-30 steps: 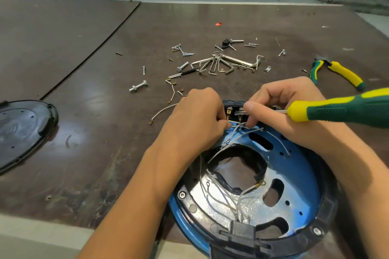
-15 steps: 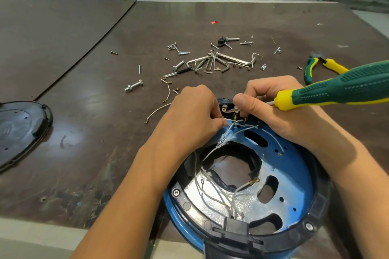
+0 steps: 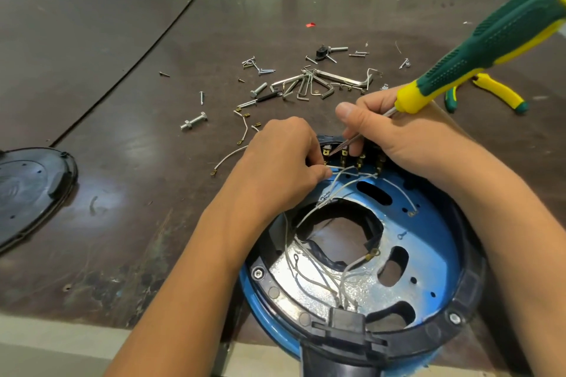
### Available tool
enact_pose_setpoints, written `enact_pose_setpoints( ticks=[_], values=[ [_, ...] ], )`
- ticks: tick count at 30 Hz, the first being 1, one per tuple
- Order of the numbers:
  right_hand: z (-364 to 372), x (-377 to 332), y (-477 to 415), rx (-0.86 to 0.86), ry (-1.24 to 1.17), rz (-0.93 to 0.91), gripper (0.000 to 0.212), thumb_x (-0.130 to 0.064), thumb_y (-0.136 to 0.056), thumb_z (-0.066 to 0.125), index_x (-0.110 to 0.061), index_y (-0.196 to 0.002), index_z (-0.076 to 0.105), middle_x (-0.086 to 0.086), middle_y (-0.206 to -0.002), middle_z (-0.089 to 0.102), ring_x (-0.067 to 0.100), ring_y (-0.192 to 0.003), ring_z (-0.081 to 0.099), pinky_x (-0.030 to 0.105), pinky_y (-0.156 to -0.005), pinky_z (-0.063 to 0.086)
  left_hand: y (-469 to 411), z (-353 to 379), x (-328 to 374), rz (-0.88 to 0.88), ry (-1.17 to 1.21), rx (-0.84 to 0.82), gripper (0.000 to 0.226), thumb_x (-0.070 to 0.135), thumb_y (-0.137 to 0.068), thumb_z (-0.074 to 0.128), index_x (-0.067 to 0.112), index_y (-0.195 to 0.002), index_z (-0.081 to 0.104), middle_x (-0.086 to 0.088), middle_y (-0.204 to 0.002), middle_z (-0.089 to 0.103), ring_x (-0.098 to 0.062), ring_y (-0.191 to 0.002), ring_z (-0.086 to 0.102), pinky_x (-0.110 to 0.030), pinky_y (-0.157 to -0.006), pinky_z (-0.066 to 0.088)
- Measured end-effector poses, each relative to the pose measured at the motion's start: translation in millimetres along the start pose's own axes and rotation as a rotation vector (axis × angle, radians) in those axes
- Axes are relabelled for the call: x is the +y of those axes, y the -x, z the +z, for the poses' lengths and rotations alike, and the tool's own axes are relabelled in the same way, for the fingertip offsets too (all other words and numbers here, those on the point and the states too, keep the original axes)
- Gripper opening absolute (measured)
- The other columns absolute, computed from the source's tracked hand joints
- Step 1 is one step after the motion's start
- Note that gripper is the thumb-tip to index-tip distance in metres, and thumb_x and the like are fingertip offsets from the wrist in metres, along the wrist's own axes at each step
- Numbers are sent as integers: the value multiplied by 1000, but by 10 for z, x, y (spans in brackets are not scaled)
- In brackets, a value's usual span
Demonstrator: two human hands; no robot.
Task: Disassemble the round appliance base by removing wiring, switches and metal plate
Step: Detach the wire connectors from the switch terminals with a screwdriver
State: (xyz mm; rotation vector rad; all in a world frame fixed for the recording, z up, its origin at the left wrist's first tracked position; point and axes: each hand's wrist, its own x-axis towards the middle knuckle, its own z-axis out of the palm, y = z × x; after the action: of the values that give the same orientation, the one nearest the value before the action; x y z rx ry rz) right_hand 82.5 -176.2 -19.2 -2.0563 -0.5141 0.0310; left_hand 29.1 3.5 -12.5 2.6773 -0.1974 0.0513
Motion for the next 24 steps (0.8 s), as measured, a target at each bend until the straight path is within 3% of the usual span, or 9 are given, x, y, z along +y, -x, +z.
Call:
enact_pose_setpoints(
  ticks=[7,12,18,20,22,24],
  values=[
    [-5,47,2,-24,-84,10,38,-54,-93,61,-24,-74,74,-2,-65,74,3,-61,62,12,-66,44,-6,3,-16,3,46,29,19,40,-80,81,22,-74,77,-1,-97,74,-14,-93,67,-27,-80,48],
    [-13,66,-1,-42,-131,16,41,-54,-92,62,-17,-81,76,4,-69,75,15,-67,68,38,-80,52,-21,-8,46,124,173,172,22,32,-78,83,20,-82,65,5,-98,65,-15,-95,62,-36,-89,49],
    [0,52,20,-22,-90,30,62,-66,-81,64,-5,-88,76,12,-87,77,26,-82,69,57,-94,53,-77,20,78,213,12,119,9,24,-90,71,18,-97,74,-1,-100,67,-23,-96,62,-43,-86,51],
    [2,41,48,-9,-86,24,68,-70,-78,64,-3,-88,73,10,-90,78,32,-85,69,56,-90,54,-74,20,81,228,-4,107,9,22,-92,69,16,-97,73,-2,-99,67,-25,-93,62,-44,-85,52],
    [-27,30,89,-6,-89,-5,58,-70,-77,67,-13,-86,73,-1,-84,76,20,-75,66,41,-75,52,-69,19,82,230,-8,106,8,21,-92,69,14,-95,73,-2,-97,66,-25,-91,62,-43,-83,52],
    [-96,24,166,-6,-164,-37,42,-62,-78,74,-23,-93,75,-3,-87,76,12,-78,68,29,-75,51,-68,24,78,227,5,101,7,20,-92,70,14,-94,73,-2,-100,67,-24,-93,62,-42,-84,52]
  ],
)
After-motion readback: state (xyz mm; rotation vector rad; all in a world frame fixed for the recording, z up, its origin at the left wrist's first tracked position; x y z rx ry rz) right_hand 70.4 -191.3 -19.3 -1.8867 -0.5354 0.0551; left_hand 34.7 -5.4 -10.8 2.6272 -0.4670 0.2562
